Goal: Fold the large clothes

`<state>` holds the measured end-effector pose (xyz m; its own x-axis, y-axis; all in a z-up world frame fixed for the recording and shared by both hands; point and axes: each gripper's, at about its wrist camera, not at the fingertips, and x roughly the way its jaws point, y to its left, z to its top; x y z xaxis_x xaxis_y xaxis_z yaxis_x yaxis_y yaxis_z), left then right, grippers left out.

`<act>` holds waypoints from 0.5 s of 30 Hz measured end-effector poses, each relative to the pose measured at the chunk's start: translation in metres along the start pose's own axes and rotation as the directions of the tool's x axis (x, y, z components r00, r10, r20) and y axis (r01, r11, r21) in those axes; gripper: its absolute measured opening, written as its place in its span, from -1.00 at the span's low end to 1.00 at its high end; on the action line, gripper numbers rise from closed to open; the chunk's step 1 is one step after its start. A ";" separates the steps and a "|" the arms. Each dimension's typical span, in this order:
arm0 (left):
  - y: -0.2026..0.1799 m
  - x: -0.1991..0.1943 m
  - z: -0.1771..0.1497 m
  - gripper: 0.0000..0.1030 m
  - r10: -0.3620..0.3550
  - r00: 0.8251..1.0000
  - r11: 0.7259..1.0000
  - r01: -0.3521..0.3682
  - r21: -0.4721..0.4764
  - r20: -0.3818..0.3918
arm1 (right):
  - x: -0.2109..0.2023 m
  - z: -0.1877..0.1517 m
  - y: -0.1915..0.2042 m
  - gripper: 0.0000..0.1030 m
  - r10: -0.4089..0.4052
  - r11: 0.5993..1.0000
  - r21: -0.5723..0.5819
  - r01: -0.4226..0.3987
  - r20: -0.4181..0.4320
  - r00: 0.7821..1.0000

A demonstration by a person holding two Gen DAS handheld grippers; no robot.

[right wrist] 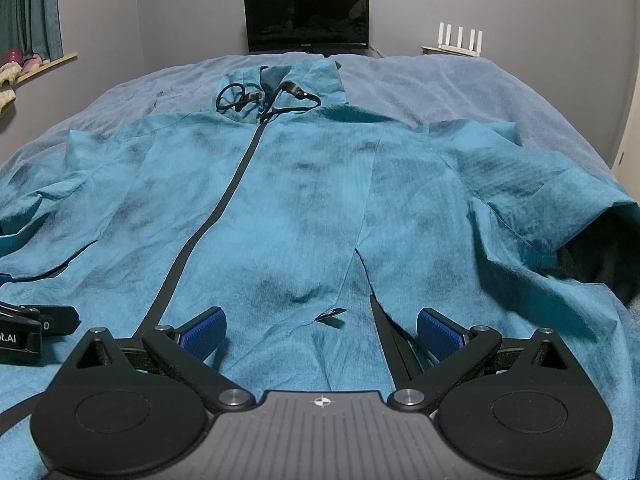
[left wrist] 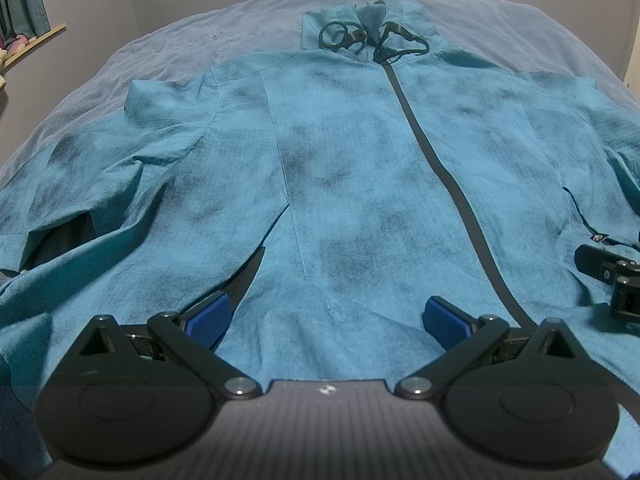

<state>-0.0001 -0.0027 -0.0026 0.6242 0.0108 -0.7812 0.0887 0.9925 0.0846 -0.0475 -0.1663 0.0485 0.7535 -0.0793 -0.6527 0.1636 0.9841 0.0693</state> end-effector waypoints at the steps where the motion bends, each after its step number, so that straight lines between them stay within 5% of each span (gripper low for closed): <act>1: 0.001 0.000 0.000 1.00 0.000 1.000 1.000 0.000 0.001 -0.001 | 0.000 0.000 0.000 1.00 0.000 1.000 0.000 0.000 0.000 1.000; 15: 0.000 0.000 0.001 1.00 0.000 1.000 1.000 0.000 0.001 -0.002 | 0.002 0.000 0.000 1.00 0.000 1.000 0.000 0.000 -0.004 1.000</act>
<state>0.0004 -0.0026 -0.0022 0.6230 0.0112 -0.7822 0.0890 0.9924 0.0851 -0.0462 -0.1661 0.0475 0.7511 -0.0784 -0.6555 0.1634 0.9841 0.0695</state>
